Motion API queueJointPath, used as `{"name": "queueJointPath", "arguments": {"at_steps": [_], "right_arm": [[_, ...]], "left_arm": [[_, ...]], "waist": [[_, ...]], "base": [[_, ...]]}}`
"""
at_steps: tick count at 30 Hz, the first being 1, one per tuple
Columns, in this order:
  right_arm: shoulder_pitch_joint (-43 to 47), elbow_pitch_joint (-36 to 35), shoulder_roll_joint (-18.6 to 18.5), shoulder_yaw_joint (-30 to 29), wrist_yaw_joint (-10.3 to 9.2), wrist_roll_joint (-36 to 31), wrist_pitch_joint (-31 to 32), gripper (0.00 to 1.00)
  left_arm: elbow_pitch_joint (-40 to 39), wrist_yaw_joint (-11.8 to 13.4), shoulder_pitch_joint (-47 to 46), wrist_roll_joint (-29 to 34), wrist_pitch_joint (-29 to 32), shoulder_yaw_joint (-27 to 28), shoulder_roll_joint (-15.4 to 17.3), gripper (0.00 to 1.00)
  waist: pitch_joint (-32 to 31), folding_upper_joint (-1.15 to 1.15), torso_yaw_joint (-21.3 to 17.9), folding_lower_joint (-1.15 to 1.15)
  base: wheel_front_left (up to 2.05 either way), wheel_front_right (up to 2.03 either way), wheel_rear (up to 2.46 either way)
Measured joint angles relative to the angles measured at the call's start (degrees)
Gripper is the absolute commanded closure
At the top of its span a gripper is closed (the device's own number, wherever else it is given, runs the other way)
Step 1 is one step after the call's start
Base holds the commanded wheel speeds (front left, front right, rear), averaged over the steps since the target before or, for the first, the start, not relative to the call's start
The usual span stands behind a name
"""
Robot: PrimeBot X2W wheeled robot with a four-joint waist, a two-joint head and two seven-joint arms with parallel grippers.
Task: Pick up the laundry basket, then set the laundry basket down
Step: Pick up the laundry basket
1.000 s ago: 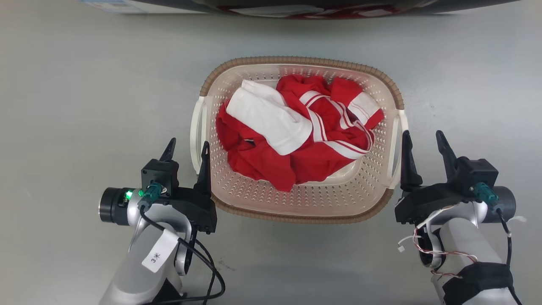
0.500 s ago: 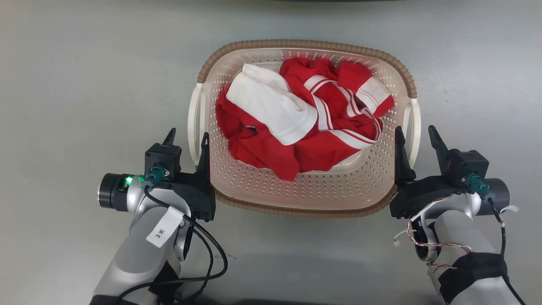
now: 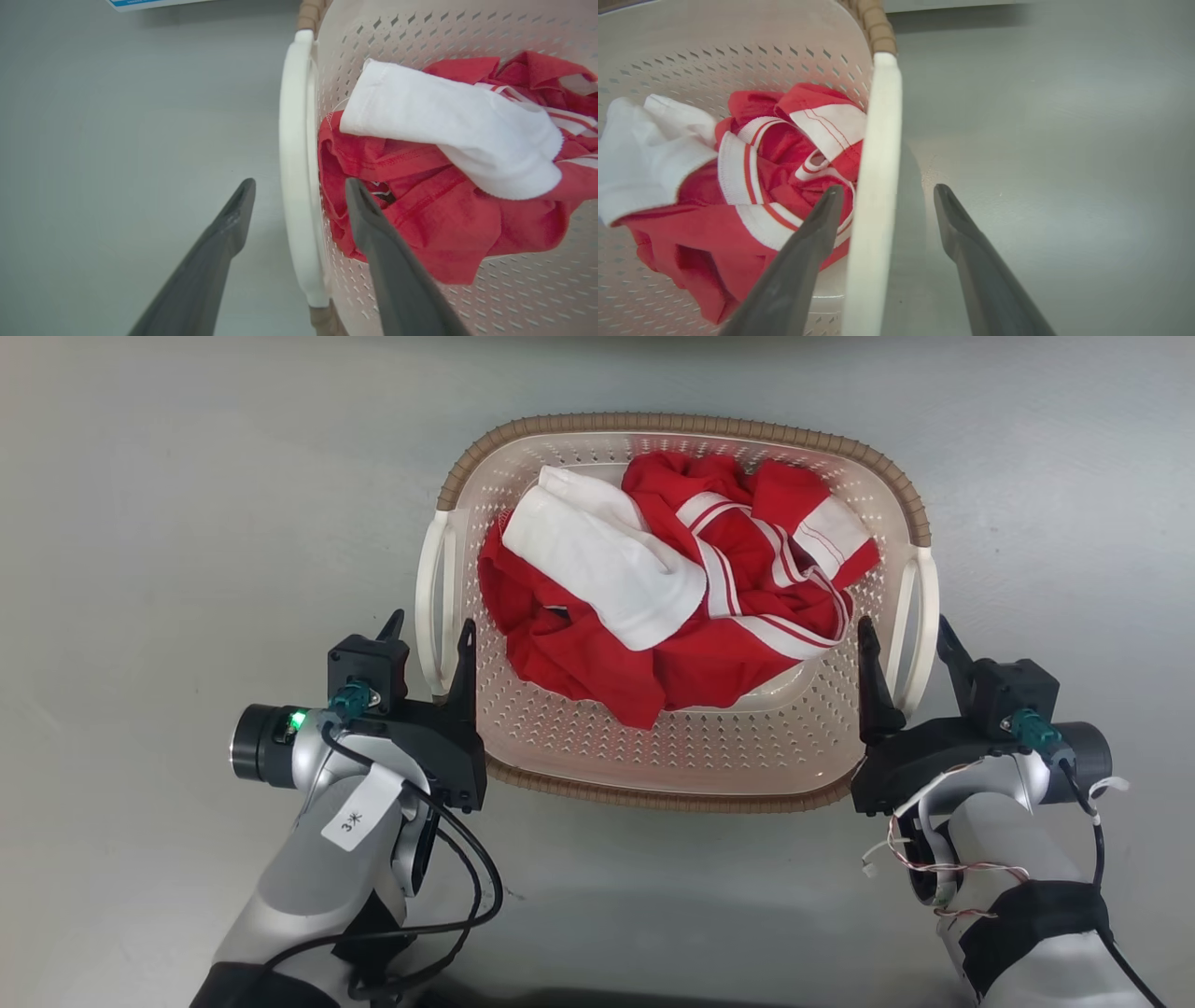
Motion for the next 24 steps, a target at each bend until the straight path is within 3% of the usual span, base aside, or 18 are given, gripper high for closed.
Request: {"name": "queueJointPath", "arguments": {"at_steps": [7,11,13,15,16,18,19,20,22,23,24], "right_arm": [[-1.2,1.7,0.0,2.2,-0.1,0.4,0.0,0.0],[-2.3,2.8,0.0,3.2,-0.57,1.5,0.0,0.11],[-2.7,3.2,0.0,3.6,-0.6,1.9,0.0,0.13],[-3.0,3.5,0.0,3.8,-0.81,2.1,0.0,0.16],[-3.2,3.7,0.0,3.9,-0.88,2.1,0.0,0.2],[-3.3,4.3,-0.1,4.1,-1.09,2.2,0.0,0.34],[-3.3,4.5,-0.1,4.2,-1.19,2.3,0.0,0.34],[-3.3,4.7,-0.2,4.3,-1.56,2.6,0.0,0.52],[-3.4,5.1,-0.5,4.3,-1.89,2.7,-0.2,0.62],[-3.5,5.4,-0.6,4.3,-2.01,2.7,-0.2,0.76],[-3.7,5.7,-0.6,4.3,-2.08,3.0,-0.2,0.99]], "left_arm": [[1.2,0.0,-0.6,-2.3,0.0,-2.8,0.0,0.0],[1.3,-0.1,-1.6,-4.1,0.0,-5.2,0.0,0.0],[1.4,-0.1,-1.8,-4.5,0.0,-6.3,0.0,0.17],[1.4,-0.1,-1.8,-4.7,0.0,-6.8,0.0,0.51],[1.6,-0.1,-1.9,-4.8,0.0,-7.1,0.0,0.58],[2.0,-0.1,-2.3,-5.1,0.1,-7.8,0.3,0.91],[2.2,0.0,-2.5,-5.4,0.1,-8.1,0.6,0.91],[2.3,0.0,-2.7,-5.4,0.1,-8.4,0.6,1.0],[2.5,0.0,-2.9,-6.0,0.1,-9.0,0.6,1.0],[2.5,0.0,-3.0,-6.6,0.1,-9.4,0.7,1.0],[2.6,0.0,-3.0,-7.1,0.2,-10.0,0.7,1.0]], "waist": [[0.0,0.0,0.3,0.0],[-0.1,0.0,0.5,0.0],[-0.1,0.0,0.6,0.0],[-0.1,0.0,0.6,0.0],[-0.1,0.0,0.7,0.0],[-0.1,0.0,0.7,0.0],[0.0,0.0,0.7,0.0],[0.0,0.0,0.7,0.0],[0.0,0.0,0.7,0.0],[0.1,0.0,0.7,0.0],[0.1,0.0,0.7,0.0]], "base": [[0.0,0.0,0.0],[0.0,0.0,0.0],[0.0,0.0,0.0],[0.0,0.0,0.0],[0.0,0.0,0.0],[0.0,0.0,0.0],[0.0,0.0,0.0],[0.0,0.0,0.0],[0.0,0.0,0.0],[0.0,0.0,0.0],[0.0,0.0,0.0]]}}
